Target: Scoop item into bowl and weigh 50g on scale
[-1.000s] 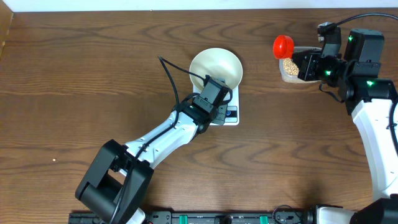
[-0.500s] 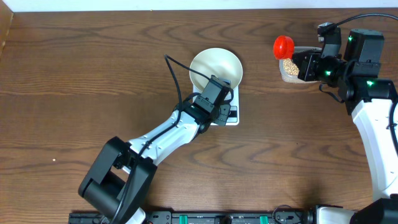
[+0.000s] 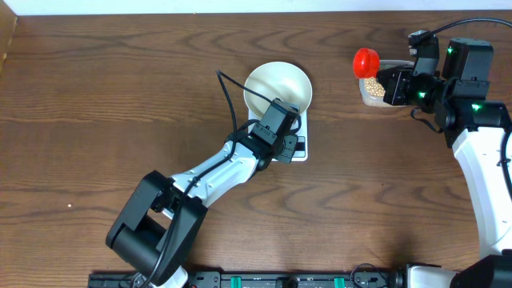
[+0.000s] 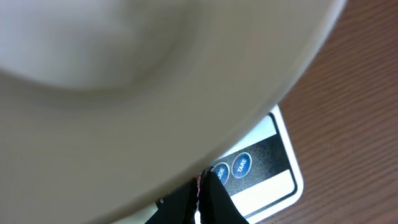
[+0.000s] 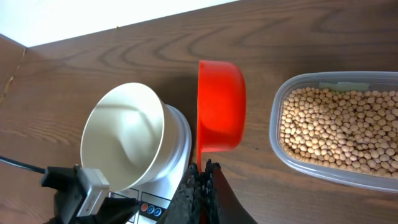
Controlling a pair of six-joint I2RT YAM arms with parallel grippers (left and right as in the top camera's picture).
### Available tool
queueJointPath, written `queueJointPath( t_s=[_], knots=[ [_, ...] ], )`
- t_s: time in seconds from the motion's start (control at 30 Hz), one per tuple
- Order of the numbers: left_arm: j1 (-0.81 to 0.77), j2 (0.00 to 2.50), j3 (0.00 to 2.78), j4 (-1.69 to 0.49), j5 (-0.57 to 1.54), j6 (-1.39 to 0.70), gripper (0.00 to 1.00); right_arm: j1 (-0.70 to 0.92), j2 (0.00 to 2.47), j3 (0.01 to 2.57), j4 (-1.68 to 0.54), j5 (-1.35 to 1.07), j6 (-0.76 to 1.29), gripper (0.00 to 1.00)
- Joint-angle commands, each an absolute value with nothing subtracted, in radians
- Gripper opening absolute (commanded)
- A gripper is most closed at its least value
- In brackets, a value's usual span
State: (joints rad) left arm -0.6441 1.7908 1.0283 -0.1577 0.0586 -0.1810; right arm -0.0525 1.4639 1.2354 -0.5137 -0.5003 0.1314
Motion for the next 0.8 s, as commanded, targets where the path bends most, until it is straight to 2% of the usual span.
queueJointPath(
  t_s=[0.0,0.43,0.77],
  knots=[
    [-0.638,1.832,1.026,-0.151,0.067,-0.160,0.07,-0.052,1.465,1.254,-0.517,-0.498,0.117,0.01],
    [-0.638,1.855,1.027,-0.151,0.067,-0.156,0.08,-0.052,1.465,1.254,-0.521,-0.496,0.118,0.01],
    [-0.638,1.756,1.027,-0.178,0.067,-0.130,0.08,-0.052,1.465,1.254,-0.520,-0.496,0.118,0.01]
  ],
)
